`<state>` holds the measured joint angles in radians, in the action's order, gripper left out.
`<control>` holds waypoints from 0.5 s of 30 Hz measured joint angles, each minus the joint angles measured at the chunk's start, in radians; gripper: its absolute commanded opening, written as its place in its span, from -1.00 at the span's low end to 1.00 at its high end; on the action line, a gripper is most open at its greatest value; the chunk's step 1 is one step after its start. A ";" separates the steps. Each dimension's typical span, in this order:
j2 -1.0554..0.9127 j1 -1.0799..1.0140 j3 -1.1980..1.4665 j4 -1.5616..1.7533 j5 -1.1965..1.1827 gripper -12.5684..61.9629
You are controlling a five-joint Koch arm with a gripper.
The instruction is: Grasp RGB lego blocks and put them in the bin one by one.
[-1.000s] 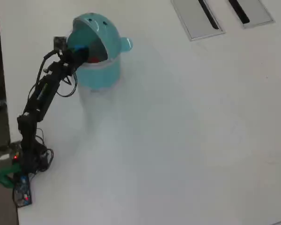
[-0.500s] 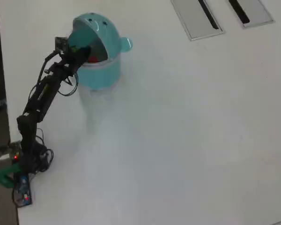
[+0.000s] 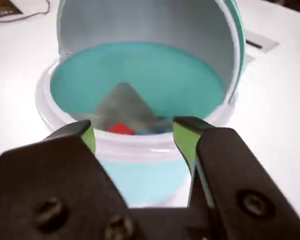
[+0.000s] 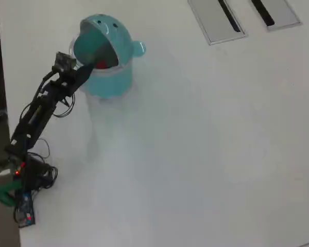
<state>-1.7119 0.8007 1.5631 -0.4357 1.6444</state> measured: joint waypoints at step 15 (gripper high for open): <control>-0.166 -0.044 0.069 0.071 -0.072 0.10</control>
<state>-1.8776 0.7563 1.6322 -0.3651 1.5723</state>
